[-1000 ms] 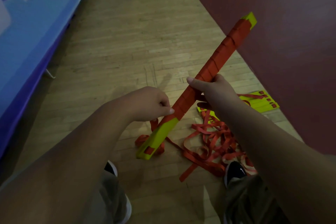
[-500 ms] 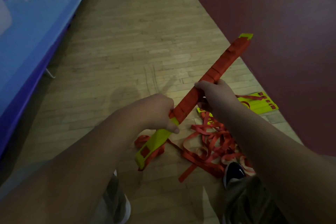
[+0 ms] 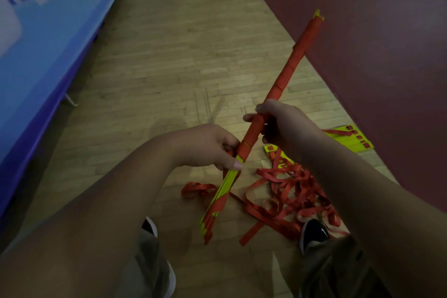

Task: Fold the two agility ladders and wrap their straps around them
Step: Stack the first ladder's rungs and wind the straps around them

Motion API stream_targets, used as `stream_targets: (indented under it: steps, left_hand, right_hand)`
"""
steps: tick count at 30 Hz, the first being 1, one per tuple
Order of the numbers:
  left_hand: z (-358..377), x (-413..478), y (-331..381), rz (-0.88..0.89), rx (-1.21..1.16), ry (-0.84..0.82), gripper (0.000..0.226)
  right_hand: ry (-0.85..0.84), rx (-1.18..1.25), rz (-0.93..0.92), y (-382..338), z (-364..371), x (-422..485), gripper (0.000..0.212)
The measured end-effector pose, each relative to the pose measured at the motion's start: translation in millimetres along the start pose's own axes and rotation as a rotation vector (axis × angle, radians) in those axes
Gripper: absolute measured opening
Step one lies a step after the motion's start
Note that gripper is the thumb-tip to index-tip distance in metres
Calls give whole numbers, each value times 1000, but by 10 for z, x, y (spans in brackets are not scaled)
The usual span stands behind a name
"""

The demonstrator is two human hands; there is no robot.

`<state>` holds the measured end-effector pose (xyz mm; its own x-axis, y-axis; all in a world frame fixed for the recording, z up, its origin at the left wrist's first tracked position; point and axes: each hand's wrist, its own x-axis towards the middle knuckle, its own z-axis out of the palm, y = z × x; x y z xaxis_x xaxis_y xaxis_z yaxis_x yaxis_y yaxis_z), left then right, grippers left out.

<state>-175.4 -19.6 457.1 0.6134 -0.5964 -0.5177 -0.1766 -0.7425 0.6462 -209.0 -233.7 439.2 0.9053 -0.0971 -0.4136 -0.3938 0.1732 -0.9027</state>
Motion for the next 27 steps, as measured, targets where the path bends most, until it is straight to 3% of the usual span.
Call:
stream_targets:
  steps: [5, 10, 14, 18, 27]
  left_hand:
    - [-58, 3, -7, 23, -126, 27, 16]
    - [-35, -3, 31, 34, -151, 12, 17]
    - [-18, 38, 41, 31, -94, -6, 26]
    - [0, 45, 46, 2, -24, -19, 21]
    - [14, 74, 6, -57, 238, 10, 25]
  right_hand:
    - [-155, -102, -44, -17, -8, -35, 23]
    - [-95, -136, -118, 8, -6, -47, 28]
    - [-69, -185, -140, 43, -10, -77, 26]
    - [-45, -250, -141, 79, 37, -131, 23]
    - [19, -281, -163, 136, 100, -105, 34]
